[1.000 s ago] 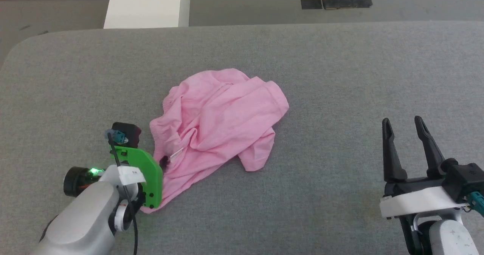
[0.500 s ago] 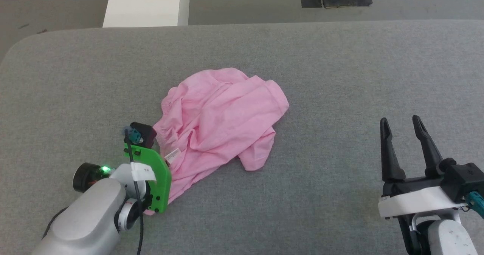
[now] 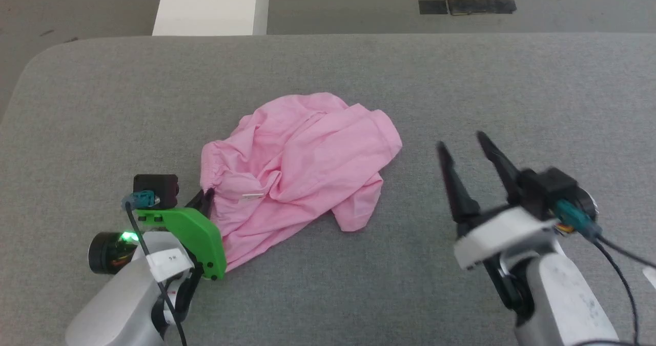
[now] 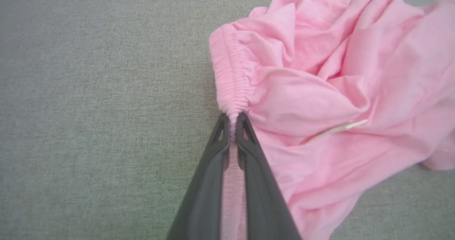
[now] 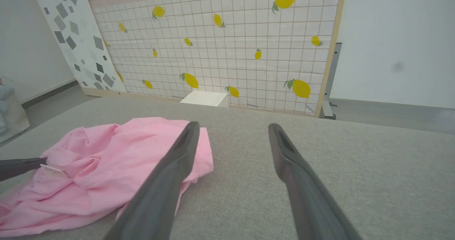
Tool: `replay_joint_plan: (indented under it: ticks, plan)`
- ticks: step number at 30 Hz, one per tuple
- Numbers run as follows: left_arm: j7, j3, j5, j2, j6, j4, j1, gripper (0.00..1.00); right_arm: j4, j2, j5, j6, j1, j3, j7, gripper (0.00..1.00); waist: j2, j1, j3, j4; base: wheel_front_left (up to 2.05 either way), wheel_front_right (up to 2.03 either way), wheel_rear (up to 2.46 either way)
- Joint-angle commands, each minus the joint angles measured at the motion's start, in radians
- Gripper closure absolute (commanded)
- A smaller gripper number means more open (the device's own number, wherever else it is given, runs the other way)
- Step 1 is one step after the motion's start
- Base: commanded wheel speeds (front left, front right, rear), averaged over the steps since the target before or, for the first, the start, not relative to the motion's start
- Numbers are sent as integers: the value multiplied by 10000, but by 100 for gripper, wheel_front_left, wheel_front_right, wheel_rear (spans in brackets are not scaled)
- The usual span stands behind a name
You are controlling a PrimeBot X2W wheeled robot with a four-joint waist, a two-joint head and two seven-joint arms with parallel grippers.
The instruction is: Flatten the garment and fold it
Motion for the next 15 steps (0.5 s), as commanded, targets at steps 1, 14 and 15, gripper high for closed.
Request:
replay_joint_plan:
  ticks: [1, 14, 15]
  plan:
    - [-195, 77, -102, -93, 119, -135, 141, 100, 224, 9, 261, -15, -536, 234, 336, 0, 0, 0, 85, 141, 0, 0, 0]
    - [-377, -99, 13, -467, 210, -434, -66, 100, 3610, 9, 2248, -15, -3478, 841, 4434, 0, 0, 0, 548, 886, 0, 0, 0]
    - [-378, -117, 26, -487, 198, -421, -110, 100, 3821, 9, 2322, -15, -3631, 856, 4672, 0, 0, 0, 584, 923, 0, 0, 0]
